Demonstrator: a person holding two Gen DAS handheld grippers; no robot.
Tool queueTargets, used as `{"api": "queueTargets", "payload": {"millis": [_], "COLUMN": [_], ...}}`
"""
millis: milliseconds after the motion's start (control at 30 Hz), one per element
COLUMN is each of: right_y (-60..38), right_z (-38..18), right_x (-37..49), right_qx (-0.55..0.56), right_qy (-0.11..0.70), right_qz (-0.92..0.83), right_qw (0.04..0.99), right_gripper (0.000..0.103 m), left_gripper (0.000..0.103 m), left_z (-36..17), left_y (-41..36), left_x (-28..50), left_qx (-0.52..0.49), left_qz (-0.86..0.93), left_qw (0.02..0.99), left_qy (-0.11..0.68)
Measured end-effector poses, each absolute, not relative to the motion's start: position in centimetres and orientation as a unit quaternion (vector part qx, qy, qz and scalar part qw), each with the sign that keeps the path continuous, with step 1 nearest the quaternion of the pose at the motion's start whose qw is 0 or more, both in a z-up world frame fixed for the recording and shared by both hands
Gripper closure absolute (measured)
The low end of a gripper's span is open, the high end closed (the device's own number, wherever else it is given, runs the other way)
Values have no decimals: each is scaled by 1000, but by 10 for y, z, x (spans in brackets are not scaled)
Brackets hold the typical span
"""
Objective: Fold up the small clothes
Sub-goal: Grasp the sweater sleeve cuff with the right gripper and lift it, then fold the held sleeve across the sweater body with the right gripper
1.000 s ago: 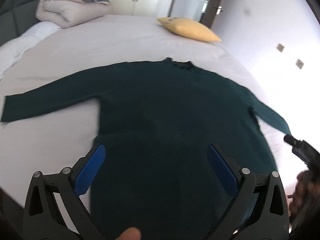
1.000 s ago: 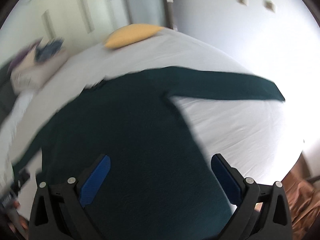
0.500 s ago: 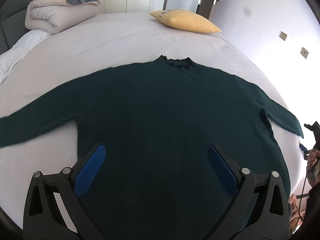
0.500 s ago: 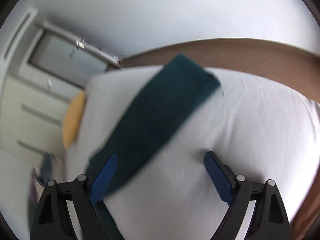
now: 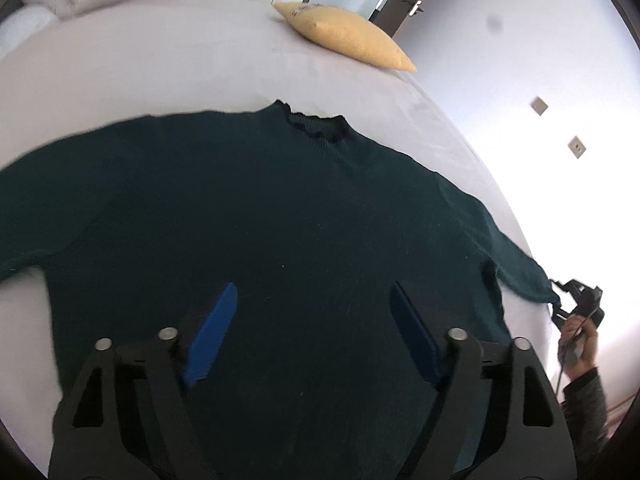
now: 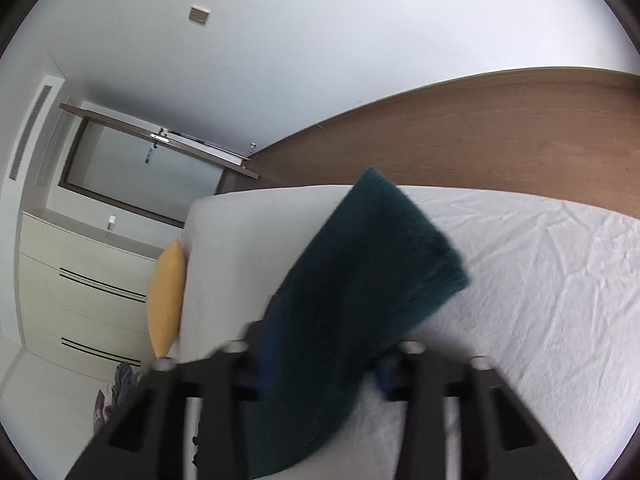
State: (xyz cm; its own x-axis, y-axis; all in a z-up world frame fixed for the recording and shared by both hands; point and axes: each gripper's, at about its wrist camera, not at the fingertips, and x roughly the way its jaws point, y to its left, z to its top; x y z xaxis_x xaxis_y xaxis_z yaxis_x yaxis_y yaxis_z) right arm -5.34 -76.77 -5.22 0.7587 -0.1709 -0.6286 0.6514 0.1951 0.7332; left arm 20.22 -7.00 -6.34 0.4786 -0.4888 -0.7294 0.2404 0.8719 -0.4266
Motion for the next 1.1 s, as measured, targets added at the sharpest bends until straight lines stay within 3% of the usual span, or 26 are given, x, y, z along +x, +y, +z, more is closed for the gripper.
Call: {"api": "queueTargets", "payload": {"millis": [67, 233, 433, 600, 733, 833, 933, 967, 1100], "right_y": [-769, -729, -549, -384, -327, -326, -326, -331, -349], "right_z": [-43, 5, 57, 23, -28, -42, -29, -28, -18], "right_x": [-46, 9, 133, 180, 178, 164, 144, 148, 110], "right_qx": [552, 432, 183, 53, 47, 64, 107, 117, 176], "right_qy": [223, 269, 345, 399, 448, 452, 438, 432, 394], "right_qz": [-290, -270, -130, -1, 41, 58, 76, 68, 60], "right_qw": [749, 817, 911, 915, 892, 888, 889, 892, 900], "right_gripper": [91, 94, 94, 94, 93, 82, 44, 36, 33], "left_gripper": [27, 27, 27, 27, 27, 27, 25, 25, 23], "left_z": [-67, -73, -75, -88, -106, -118, -127, -130, -135], "left_y": [-70, -69, -50, -33, -25, -29, -47, -51, -72], "left_x": [211, 235, 264, 280, 290, 297, 306, 308, 317], "left_qx": [-141, -172, -238, -293, -315, -331, -319, -316, -315], "left_qz": [-218, -232, -241, -260, -266, -270, -272, -268, -272], "left_qw": [848, 841, 823, 792, 771, 752, 742, 741, 734], "left_qy": [463, 458, 456, 469, 485, 502, 523, 528, 537]}}
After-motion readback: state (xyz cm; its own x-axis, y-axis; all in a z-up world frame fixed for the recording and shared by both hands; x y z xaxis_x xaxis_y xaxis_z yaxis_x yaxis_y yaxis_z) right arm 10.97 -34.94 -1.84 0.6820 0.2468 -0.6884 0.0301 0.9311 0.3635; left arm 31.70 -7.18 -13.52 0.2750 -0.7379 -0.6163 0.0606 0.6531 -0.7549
